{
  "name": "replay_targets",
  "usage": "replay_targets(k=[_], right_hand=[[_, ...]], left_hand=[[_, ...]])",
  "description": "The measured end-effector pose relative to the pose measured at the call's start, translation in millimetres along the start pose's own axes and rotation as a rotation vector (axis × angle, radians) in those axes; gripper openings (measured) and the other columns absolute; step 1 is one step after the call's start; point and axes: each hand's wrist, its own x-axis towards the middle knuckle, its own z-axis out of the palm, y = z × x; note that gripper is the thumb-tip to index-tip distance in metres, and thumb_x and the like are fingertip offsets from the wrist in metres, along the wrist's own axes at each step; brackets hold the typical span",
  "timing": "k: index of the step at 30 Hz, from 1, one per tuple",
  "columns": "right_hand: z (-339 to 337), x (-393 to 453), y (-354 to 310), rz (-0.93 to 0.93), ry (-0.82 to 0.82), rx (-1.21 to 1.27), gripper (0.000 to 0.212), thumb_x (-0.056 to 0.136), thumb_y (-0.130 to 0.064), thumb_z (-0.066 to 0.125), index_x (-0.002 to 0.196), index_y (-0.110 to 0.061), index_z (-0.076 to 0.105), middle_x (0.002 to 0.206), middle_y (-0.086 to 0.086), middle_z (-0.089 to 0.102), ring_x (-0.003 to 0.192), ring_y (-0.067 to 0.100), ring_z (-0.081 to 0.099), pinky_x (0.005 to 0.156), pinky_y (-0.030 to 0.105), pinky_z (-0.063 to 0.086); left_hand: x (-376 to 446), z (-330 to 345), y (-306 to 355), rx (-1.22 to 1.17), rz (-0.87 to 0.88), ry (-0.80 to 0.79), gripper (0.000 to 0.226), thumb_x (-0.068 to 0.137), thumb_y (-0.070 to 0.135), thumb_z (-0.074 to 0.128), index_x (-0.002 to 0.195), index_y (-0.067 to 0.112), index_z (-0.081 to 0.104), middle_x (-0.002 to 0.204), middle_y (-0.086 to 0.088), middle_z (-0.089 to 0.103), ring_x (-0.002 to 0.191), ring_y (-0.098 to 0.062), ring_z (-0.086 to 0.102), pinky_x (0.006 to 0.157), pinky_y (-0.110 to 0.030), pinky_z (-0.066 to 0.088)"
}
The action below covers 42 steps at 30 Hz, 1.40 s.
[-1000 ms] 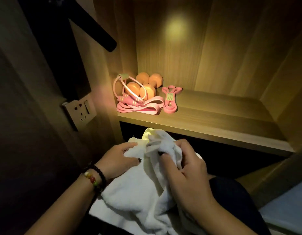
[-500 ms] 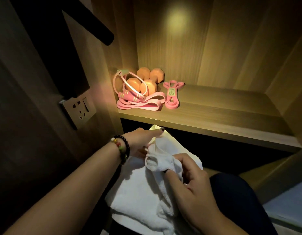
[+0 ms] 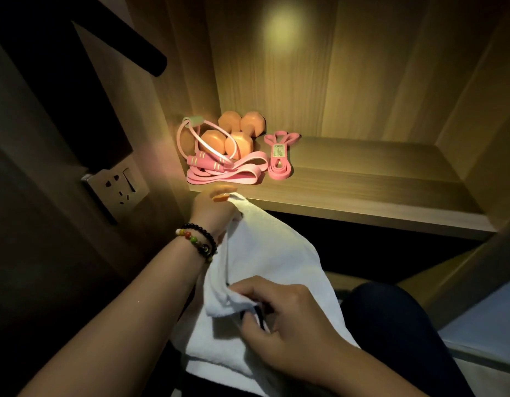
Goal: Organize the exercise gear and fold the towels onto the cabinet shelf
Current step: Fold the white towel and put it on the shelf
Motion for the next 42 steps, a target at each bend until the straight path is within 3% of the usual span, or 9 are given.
replay_targets(k=[3, 6, 14, 23, 29, 33, 35, 38, 42], right_hand=[[14, -1, 4, -0.017, -0.146, -0.114, 0.035, 0.085, -0.031, 0.053, 0.118, -0.037, 0.063, 0.105, -0.015, 0.071, 0.086, 0.006, 0.064, 0.072, 0.023, 0.052], [27, -4, 11, 0.048, -0.168, 0.005, 0.036, 0.083, -0.028, 0.056, 0.115, -0.040, 0.068, 0.112, -0.024, 0.068, 0.100, -0.003, 0.064, 0.082, 0.018, 0.052], [23, 7, 15, 0.145, -0.221, 0.330, 0.027, 0.088, -0.012, 0.064, 0.106, -0.029, 0.075, 0.108, -0.016, 0.071, 0.105, -0.003, 0.063, 0.095, 0.018, 0.048], [39, 6, 11, 0.149, -0.241, 0.317, 0.029, 0.091, -0.011, 0.061, 0.112, -0.027, 0.073, 0.115, -0.007, 0.070, 0.113, -0.001, 0.059, 0.099, 0.012, 0.042], [21, 7, -1, 0.177, -0.206, 0.462, 0.036, 0.091, -0.007, 0.060, 0.101, -0.038, 0.074, 0.104, -0.019, 0.071, 0.108, -0.002, 0.061, 0.099, 0.017, 0.044], [-1, 30, 35, 0.410, 0.292, 0.610, 0.038, 0.090, 0.004, 0.054, 0.088, -0.027, 0.077, 0.102, -0.001, 0.074, 0.092, 0.020, 0.068, 0.072, 0.023, 0.049], [-3, 38, 68, 0.470, 0.395, 0.280, 0.032, 0.093, -0.011, 0.055, 0.109, -0.035, 0.069, 0.125, -0.005, 0.063, 0.116, 0.014, 0.057, 0.089, 0.024, 0.048], [28, 25, 95, 0.466, -0.023, -0.017, 0.054, 0.100, -0.043, 0.041, 0.150, -0.036, 0.021, 0.159, -0.016, 0.011, 0.147, 0.006, 0.007, 0.120, 0.034, 0.015], [58, -11, 88, 0.508, -0.155, 0.012, 0.054, 0.096, -0.060, 0.019, 0.138, -0.057, -0.016, 0.144, -0.035, -0.028, 0.136, -0.010, -0.027, 0.116, 0.026, -0.011]], left_hand=[[5, -8, -13, 0.142, -0.247, -0.077, 0.028, 0.077, 0.001, 0.067, 0.104, 0.006, 0.062, 0.117, -0.008, 0.056, 0.111, -0.030, 0.053, 0.088, -0.036, 0.049], [8, -15, -15, 0.214, -0.392, -0.176, 0.068, 0.078, 0.025, 0.075, 0.135, 0.003, 0.045, 0.135, -0.013, 0.048, 0.122, -0.033, 0.049, 0.096, -0.044, 0.046], [23, -17, -6, 0.116, -0.145, -0.052, 0.033, 0.071, -0.005, 0.076, 0.096, 0.013, 0.064, 0.091, -0.001, 0.060, 0.082, -0.016, 0.056, 0.063, -0.026, 0.046], [41, -3, -27, 0.539, -0.043, -0.042, 0.071, 0.082, 0.021, 0.073, 0.136, 0.005, 0.030, 0.126, -0.008, 0.048, 0.116, -0.027, 0.050, 0.093, -0.036, 0.046], [41, 1, -66, 0.742, 0.222, -0.013, 0.014, 0.093, 0.019, 0.053, 0.101, 0.029, 0.057, 0.111, 0.002, 0.066, 0.095, -0.017, 0.060, 0.080, -0.030, 0.049], [46, -3, -77, 0.704, 0.243, -0.007, 0.017, 0.091, 0.018, 0.053, 0.098, 0.029, 0.064, 0.099, 0.005, 0.067, 0.094, -0.017, 0.062, 0.079, -0.028, 0.048], [47, -4, -79, 0.633, 0.249, 0.013, 0.018, 0.092, 0.017, 0.054, 0.100, 0.027, 0.066, 0.098, 0.005, 0.066, 0.092, -0.016, 0.060, 0.078, -0.027, 0.046], [48, -11, -88, 0.421, 0.165, 0.124, 0.018, 0.091, 0.015, 0.060, 0.106, 0.017, 0.070, 0.106, 0.000, 0.067, 0.097, -0.017, 0.058, 0.081, -0.025, 0.042], [51, -23, -96, 0.211, -0.117, 0.254, 0.039, 0.083, 0.023, 0.074, 0.118, 0.010, 0.061, 0.122, -0.010, 0.062, 0.104, -0.025, 0.058, 0.085, -0.031, 0.046]])
